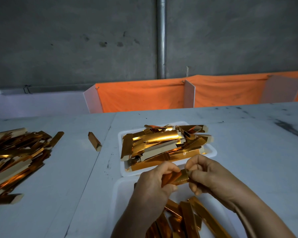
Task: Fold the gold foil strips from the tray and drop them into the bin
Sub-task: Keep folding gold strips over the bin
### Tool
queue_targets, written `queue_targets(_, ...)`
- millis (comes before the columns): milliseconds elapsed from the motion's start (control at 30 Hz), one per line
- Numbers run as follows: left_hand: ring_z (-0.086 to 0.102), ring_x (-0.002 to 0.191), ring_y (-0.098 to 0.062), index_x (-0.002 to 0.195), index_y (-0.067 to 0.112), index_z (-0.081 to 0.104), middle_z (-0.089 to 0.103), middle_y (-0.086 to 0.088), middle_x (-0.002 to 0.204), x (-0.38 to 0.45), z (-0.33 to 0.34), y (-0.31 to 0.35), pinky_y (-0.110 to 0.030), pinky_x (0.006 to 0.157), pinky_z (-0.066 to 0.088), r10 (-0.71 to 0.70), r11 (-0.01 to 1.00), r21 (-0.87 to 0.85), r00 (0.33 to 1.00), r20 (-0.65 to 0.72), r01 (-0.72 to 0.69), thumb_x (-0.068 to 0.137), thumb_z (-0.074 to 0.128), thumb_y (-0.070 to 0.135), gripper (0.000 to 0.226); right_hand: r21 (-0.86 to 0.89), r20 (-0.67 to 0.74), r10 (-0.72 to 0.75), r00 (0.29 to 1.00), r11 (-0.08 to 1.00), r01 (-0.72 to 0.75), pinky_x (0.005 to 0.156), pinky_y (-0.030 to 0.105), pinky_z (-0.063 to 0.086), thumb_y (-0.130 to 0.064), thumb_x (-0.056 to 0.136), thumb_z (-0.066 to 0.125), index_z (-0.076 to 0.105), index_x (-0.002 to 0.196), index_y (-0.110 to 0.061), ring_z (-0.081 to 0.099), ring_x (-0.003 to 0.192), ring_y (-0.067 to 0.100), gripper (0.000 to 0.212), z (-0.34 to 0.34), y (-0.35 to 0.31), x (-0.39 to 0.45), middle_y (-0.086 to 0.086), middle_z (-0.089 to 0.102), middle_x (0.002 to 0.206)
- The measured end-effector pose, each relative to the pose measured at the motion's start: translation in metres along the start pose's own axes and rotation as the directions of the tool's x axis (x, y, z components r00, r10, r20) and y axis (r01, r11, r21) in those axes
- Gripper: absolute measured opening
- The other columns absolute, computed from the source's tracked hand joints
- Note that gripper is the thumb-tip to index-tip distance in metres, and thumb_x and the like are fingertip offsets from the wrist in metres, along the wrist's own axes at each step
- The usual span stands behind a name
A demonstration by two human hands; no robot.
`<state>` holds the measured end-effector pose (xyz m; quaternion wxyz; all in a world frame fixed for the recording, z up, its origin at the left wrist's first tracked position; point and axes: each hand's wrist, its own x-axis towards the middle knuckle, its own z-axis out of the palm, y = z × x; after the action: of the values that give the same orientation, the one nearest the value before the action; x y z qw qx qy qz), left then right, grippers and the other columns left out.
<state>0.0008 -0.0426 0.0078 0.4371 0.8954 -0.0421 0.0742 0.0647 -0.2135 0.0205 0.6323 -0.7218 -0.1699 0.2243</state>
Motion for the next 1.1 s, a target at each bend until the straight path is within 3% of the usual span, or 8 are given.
queue_targets(133,0.041,0.092,0.009,0.101,0.053,0.044,0.041,0.035,0.102,-0.0007,0.0005,0.0004,-0.004,0.077,0.036,0.023,0.998,0.056,1.000,-0.004,-0.023,0.089,0.063,0.023,0.038,-0.091,-0.002,-0.049,0.999,0.995,0.049,0.049,0.021,0.047,0.000,0.092,0.053,0.056,0.099,-0.008,0.056,0.048,0.016,0.011,0.0009,0.0031,0.0018,0.009,0.060,0.057)
queue_targets(233,0.044,0.101,0.004,0.100,0.054,0.048,0.047,0.032,0.109,-0.0015,-0.0018,-0.0015,-0.008,0.080,0.040,0.003,1.000,-0.017,1.000,-0.002,-0.003,0.088,0.065,0.025,0.036,0.113,0.050,-0.024,0.998,0.993,0.018,0.048,0.023,0.049,0.000,0.094,0.049,0.058,0.100,-0.004,0.055,0.049,0.018,0.012,-0.0032,0.0031,0.0019,0.013,0.059,0.061)
queue_targets(400,0.055,0.112,-0.005,0.102,0.046,0.060,0.062,0.023,0.112,-0.0008,-0.0071,-0.0023,-0.033,0.098,0.047,-0.042,0.975,-0.215,0.998,0.051,0.052,0.082,0.071,0.018,0.036,0.410,0.119,-0.022,0.993,0.912,-0.029,0.041,0.021,0.046,-0.008,0.078,0.062,0.069,0.083,-0.009,0.050,0.046,0.014,0.009,-0.0028,0.0020,0.0025,0.010,0.049,0.059)
queue_targets(733,0.059,0.112,-0.010,0.098,0.046,0.063,0.068,0.013,0.112,0.0009,-0.0076,-0.0028,-0.045,0.101,0.045,-0.036,0.928,-0.368,0.996,0.081,0.063,0.077,0.073,0.014,0.040,0.409,0.127,-0.010,0.992,0.911,-0.043,0.043,0.020,0.045,-0.017,0.076,0.071,0.070,0.085,-0.012,0.049,0.048,0.012,0.011,0.0010,0.0050,0.0040,0.005,0.047,0.058)
queue_targets(867,0.059,0.113,-0.011,0.099,0.047,0.061,0.068,0.012,0.110,0.0007,-0.0070,-0.0030,-0.048,0.102,0.043,0.005,0.924,-0.380,0.995,0.102,0.035,0.070,0.071,0.024,0.038,0.536,0.258,0.094,0.962,0.814,-0.224,0.041,0.024,0.051,-0.021,0.058,0.091,0.065,0.096,-0.006,0.057,0.047,0.016,0.048,-0.0004,0.0049,0.0021,0.009,0.052,0.059)
queue_targets(933,0.056,0.115,-0.009,0.097,0.050,0.058,0.067,0.015,0.109,0.0014,-0.0040,-0.0037,-0.048,0.104,0.040,-0.002,0.933,-0.357,0.997,0.081,0.030,0.070,0.069,0.025,0.038,0.478,0.299,0.176,0.938,0.823,-0.307,0.045,0.028,0.055,-0.029,0.061,0.087,0.060,0.104,-0.001,0.065,0.052,0.023,0.057,0.0007,0.0046,0.0007,0.015,0.060,0.066)
queue_targets(1100,0.053,0.115,-0.002,0.097,0.053,0.051,0.065,0.023,0.109,0.0026,-0.0012,0.0003,-0.042,0.103,0.041,-0.010,0.946,-0.324,0.999,0.034,0.020,0.076,0.067,0.023,0.041,0.444,0.280,0.189,0.941,0.844,-0.301,0.064,0.039,0.060,-0.035,0.041,0.097,0.071,0.099,-0.004,0.071,0.079,0.032,0.071,-0.0019,0.0047,0.0009,0.025,0.068,0.093)
